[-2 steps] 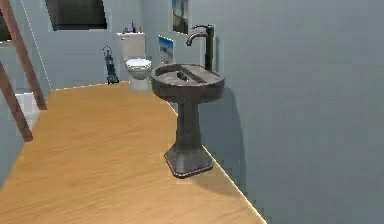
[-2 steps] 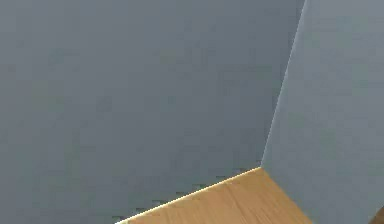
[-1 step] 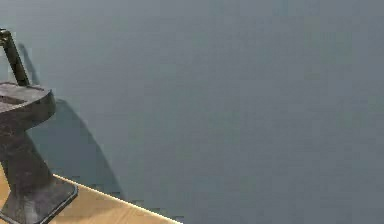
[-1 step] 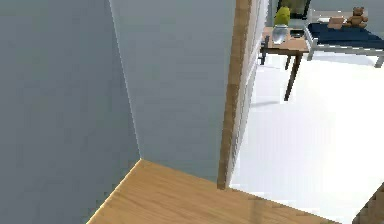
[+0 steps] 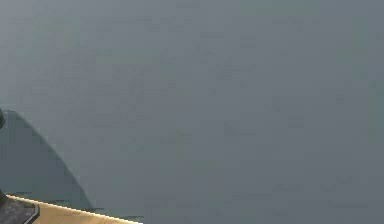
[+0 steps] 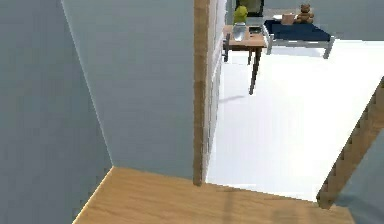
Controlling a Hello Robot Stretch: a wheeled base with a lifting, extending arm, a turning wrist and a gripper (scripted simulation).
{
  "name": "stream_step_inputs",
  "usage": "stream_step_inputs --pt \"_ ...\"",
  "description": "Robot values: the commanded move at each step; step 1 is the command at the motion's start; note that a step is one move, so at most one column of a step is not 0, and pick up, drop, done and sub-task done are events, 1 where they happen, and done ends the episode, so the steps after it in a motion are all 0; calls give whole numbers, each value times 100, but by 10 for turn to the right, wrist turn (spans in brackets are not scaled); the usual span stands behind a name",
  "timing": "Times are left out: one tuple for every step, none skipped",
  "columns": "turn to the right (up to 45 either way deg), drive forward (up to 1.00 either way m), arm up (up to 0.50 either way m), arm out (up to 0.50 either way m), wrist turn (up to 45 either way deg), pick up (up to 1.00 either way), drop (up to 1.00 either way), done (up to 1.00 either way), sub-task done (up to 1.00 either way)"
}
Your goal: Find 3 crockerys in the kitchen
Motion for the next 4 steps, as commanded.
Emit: stream_step_inputs --pt "0 5 0 0 0 0 0 0 0" --pt "-450 0 0 0 0 0 0 0 0" --pt "-120 0 0 0 0 0 0 0 0" --pt "0 70 0 0 0 0 0 0 0"
